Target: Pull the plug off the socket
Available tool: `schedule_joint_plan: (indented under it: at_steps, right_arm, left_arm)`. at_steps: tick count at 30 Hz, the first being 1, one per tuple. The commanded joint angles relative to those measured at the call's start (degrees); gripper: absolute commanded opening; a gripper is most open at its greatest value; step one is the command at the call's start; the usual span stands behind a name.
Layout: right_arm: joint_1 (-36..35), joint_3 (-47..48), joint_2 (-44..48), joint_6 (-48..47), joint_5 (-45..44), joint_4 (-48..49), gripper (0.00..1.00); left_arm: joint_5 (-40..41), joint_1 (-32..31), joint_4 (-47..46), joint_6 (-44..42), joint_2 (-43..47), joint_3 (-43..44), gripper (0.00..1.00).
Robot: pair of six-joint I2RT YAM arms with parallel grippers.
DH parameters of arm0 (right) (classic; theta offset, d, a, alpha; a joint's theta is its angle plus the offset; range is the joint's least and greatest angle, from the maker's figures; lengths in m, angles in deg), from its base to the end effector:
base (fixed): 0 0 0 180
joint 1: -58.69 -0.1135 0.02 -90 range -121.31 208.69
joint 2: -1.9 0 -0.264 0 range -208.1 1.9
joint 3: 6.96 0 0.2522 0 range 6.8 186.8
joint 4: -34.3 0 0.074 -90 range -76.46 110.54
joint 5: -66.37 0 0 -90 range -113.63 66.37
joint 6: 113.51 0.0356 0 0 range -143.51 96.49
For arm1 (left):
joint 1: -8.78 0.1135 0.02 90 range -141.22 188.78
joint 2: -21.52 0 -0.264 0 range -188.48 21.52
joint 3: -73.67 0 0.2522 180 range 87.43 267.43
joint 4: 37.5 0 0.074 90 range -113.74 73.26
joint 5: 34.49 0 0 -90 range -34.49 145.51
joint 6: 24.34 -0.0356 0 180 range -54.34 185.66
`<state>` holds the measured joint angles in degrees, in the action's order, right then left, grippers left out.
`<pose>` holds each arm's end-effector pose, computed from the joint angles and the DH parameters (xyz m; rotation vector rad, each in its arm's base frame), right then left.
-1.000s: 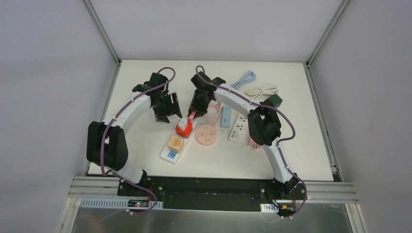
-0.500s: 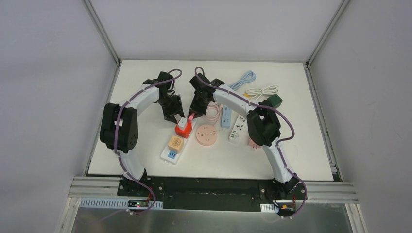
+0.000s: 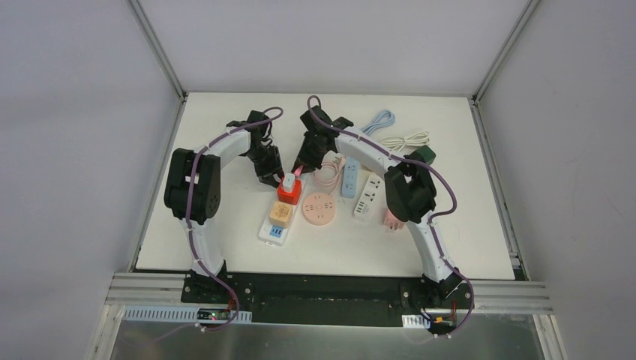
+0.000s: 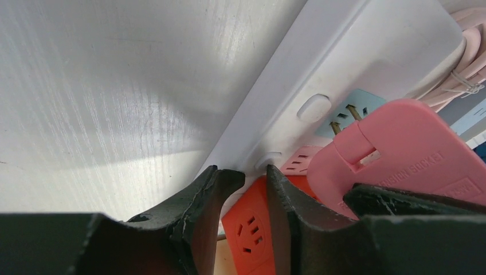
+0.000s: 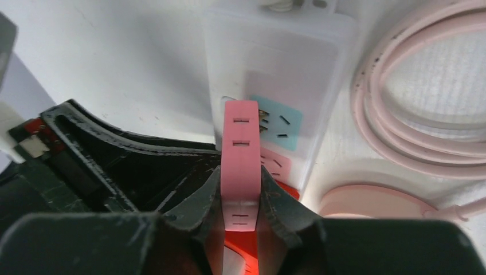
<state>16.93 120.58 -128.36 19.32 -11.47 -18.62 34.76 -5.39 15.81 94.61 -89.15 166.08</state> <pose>0.3709 0.3412 0.2132 -0.0644 2.7313 0.7833 0.3718 -0.1069 0.1797 -0.2878 2.8891 -0.6672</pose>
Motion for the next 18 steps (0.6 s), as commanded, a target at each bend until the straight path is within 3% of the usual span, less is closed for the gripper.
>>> schedule_joint_plan:
  at_steps: [1,5,12,18]
  right_arm:
    - [0.99,3.05,6.12,1.72,2.34,8.43,0.0]
    - [1.65,2.6,6.25,4.96,3.5,7.78,0.0]
    - [1.89,1.66,9.93,0.61,-6.27,3.68,0.0]
    - [4.38,-3.72,15.18,-0.6,-11.76,3.93,0.0]
  left_arm:
    - [0.84,-0.96,2.58,-0.91,-1.99,0.02,0.33]
    - [1.56,-1.55,3.25,-1.0,-3.27,0.89,0.32]
    - [2.59,-1.56,4.7,-1.51,-2.08,2.41,0.32]
    - [5.3,-1.56,8.55,-2.28,1.7,7.36,0.39]
